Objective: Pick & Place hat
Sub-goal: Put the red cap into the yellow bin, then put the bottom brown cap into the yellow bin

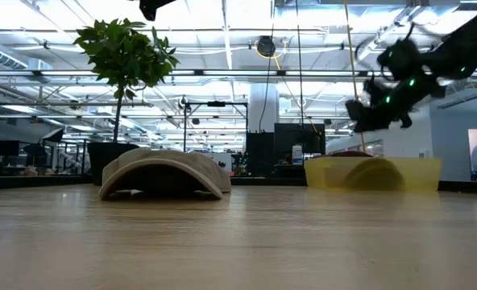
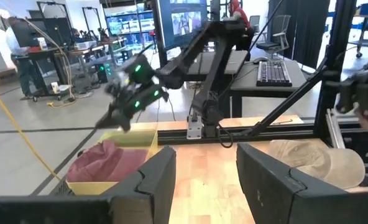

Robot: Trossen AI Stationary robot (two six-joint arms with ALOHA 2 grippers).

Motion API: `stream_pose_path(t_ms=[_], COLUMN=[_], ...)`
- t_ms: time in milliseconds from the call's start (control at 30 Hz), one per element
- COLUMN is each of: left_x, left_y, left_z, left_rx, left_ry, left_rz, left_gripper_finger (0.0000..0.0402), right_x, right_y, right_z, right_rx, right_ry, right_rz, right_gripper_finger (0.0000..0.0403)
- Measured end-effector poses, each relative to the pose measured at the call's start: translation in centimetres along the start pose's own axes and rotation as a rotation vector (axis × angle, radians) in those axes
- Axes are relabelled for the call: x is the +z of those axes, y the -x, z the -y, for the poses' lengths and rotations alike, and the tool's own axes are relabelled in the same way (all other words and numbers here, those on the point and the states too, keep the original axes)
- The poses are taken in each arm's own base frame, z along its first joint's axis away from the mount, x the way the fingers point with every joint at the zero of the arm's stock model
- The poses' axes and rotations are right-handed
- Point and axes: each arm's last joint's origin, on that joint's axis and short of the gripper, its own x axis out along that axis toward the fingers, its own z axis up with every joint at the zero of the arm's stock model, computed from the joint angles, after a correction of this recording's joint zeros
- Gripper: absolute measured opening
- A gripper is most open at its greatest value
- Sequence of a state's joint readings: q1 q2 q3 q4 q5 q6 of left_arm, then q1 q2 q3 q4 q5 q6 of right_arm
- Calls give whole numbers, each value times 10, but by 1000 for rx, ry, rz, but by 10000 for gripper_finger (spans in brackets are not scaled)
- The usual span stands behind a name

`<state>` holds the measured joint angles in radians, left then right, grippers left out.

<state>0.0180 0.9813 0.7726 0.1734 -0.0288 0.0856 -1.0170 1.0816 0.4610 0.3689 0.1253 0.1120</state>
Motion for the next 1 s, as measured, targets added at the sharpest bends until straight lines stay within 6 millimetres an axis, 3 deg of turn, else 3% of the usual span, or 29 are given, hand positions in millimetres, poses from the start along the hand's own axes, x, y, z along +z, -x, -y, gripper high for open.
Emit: stream_pose_path(t_ms=[133,233,700,833,1000], left_x=[-1,-1,1,1,1], left_y=[0,0,0,0,0], left_z=[0,0,0,0,0], left_rx=[-1,0,1,1,1], left_ry=[6,9,-37,-36,-25], left_rz=[-8,-7,9,9,9], left_gripper_finger=[172,172,172,172,172], right_x=[17,17,-51,-44,-14], right_y=[25,28,-40,-38,-15], right_z=[-9,-13,-14,-15,-23], right_rx=[59,24,-48,-45,35], right_ry=[-12,-9,82,97,61], right_rz=[103,113,-141,-109,38], right_gripper_finger=[0,0,0,0,0])
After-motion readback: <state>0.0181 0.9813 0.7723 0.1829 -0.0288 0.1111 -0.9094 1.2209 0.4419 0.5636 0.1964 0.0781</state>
